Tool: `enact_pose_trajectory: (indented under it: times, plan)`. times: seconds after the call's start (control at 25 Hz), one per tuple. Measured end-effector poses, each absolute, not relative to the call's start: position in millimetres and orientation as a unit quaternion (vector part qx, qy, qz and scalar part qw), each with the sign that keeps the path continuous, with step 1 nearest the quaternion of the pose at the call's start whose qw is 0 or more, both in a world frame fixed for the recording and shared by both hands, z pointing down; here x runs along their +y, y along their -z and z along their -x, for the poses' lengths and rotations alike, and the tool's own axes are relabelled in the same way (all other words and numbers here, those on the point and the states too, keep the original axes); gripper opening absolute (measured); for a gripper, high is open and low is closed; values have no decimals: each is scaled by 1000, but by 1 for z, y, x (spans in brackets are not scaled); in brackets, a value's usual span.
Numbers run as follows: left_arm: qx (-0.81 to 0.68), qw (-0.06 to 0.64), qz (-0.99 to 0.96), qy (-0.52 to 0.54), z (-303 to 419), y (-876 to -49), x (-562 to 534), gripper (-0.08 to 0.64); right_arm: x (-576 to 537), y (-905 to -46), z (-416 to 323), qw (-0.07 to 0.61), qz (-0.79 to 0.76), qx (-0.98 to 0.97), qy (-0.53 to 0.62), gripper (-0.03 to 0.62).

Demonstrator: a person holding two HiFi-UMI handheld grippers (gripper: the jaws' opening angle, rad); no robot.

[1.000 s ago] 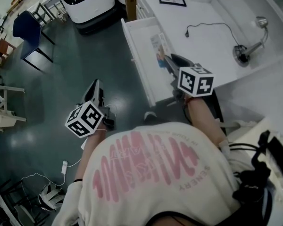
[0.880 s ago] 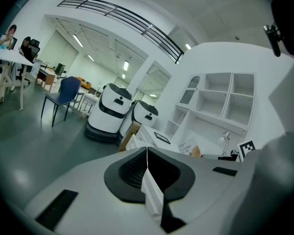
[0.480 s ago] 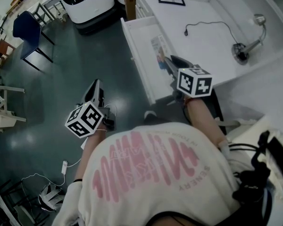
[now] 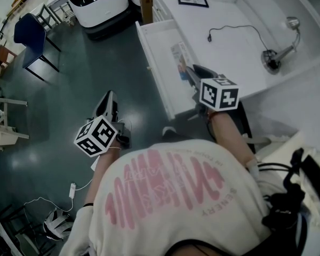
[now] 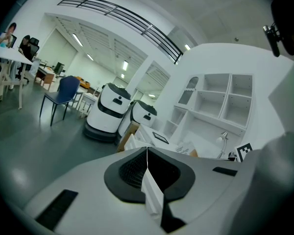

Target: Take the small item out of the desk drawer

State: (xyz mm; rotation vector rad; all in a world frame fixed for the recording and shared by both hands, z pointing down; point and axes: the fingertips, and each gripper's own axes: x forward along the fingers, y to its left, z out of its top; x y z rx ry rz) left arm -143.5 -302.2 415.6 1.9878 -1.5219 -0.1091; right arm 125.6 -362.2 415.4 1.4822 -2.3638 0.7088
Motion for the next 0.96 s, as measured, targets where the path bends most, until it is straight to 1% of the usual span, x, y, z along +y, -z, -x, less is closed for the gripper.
enact_pose_trajectory:
  times: [0.96]
  plan:
    - [-581, 325, -745, 43, 142, -426, -321, 32, -383, -431, -131, 150, -511, -806, -258, 104]
